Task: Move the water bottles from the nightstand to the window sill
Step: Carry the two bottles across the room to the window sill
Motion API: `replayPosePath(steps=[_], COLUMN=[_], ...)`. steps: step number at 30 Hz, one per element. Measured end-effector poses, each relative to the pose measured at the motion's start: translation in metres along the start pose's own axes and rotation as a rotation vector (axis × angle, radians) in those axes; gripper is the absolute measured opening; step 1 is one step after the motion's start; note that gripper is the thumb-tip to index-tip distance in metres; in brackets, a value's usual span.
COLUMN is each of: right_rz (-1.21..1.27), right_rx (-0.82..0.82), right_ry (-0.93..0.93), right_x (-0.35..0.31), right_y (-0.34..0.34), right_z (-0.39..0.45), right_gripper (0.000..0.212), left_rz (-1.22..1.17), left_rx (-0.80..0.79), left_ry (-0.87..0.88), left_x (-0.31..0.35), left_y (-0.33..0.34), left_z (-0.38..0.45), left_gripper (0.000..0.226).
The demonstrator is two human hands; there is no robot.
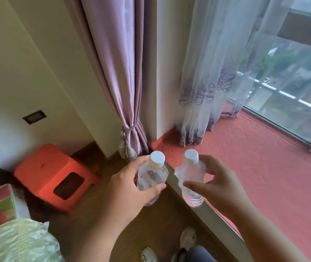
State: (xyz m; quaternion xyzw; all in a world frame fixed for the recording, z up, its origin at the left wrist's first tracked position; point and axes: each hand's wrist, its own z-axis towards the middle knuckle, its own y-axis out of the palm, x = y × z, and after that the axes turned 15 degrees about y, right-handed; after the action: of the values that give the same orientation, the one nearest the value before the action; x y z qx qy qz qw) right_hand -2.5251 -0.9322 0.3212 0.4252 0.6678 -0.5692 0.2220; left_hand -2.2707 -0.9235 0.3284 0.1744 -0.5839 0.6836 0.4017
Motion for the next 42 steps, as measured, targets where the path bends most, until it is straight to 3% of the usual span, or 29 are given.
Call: replayPosePath(steps=[4,12,16,22,31,34,42], right_rz=[0.013,0.135,0.177,0.206,0.222,0.26,0.349], right_rx=[0.007,-0.018,-0.025,0.073,0.345,0.42,0.568], right_ry=[0.02,-0.026,-0.002,0.053,0.197,0.261,0.453], right_x=[0.003,-0.014,-0.015,0.003,0.056,0.073,0.094], right_y=[0.002,-0.002,-0.023,-0.076,-0.146,-0.157,-0.165], right_z=[0.03,0.11,0.15,0.192,0.21,0.209,0.2], right_gripper=[0.069,0.07,0.078,0.071,0.068,0.067,0.067], left_rz=[-0.077,0.03,0.036,0.013,0.002,-0.094,-0.161], left_rx=[-0.027,-0.037,-0.031,-0.037,-0.258,-0.356,-0.592], left_ry=[-0.049,-0.033,-0.022,0.025,0.215,0.229,0.417], left_x=[-0.016,-0.021,-0.018,-0.005,0.022,0.028,0.046], left_y=[0.011,0.014,0.026,0.063,0.138,0.165,0.22], left_z=[0.024,0.094,0.143,0.205,0.286,0.313,0.374], left_gripper=[0.072,0.076,0.079,0.076,0.076,0.082,0.074])
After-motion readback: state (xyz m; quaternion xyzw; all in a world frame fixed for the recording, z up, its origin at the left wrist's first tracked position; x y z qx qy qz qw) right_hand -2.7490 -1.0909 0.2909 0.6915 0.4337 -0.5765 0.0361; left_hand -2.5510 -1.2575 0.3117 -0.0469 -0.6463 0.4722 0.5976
